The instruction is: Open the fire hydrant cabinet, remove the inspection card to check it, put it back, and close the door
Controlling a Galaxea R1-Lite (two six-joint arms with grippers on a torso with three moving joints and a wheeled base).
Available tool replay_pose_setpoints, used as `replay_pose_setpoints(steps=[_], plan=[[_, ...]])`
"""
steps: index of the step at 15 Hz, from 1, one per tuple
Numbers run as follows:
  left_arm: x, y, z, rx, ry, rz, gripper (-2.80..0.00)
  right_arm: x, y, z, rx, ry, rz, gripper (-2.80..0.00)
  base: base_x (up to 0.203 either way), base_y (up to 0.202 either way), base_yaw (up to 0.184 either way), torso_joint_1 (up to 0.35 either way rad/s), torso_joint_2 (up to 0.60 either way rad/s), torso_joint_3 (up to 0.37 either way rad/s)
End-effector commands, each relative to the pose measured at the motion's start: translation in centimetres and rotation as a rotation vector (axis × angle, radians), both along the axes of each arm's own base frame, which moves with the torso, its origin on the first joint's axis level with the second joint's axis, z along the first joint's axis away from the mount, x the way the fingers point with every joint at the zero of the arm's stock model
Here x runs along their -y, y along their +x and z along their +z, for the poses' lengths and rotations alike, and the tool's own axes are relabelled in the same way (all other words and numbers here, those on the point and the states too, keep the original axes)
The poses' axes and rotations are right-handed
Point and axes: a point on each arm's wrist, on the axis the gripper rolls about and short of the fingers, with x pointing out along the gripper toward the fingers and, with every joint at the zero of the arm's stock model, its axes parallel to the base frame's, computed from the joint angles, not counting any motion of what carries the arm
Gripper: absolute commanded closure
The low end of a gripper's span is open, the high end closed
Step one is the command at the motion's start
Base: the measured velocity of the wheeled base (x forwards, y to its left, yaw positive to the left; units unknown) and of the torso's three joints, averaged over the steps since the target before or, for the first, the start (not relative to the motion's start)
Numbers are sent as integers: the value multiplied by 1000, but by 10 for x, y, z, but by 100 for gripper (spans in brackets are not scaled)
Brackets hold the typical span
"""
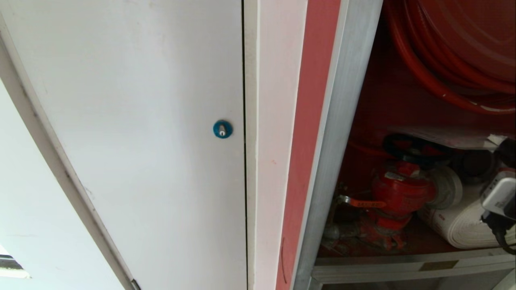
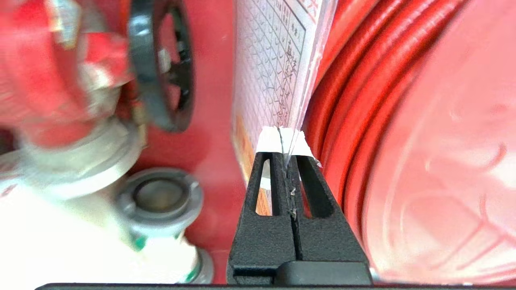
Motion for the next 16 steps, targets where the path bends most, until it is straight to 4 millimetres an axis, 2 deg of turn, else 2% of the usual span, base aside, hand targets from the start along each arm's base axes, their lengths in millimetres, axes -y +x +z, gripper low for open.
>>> replay_pose_setpoints(steps=[1,6,9,13,16], plan=[[0,1,-3,-11,0,0,0,5,-30,7,54,19,10,0,0,0,0,0,0,0],[0,1,-3,-13,0,0,0,12,-68,4,24,79,47,0,0,0,0,0,0,0],[0,1,-3,-11,0,0,0,14,-84,13,-10,164,64,0,0,0,0,0,0,0],[0,1,-3,-12,0,0,0,20,-118,22,-134,217,100,0,0,0,0,0,0,0],[0,1,-3,-12,0,0,0,22,-135,25,-190,322,152,0,0,0,0,0,0,0]])
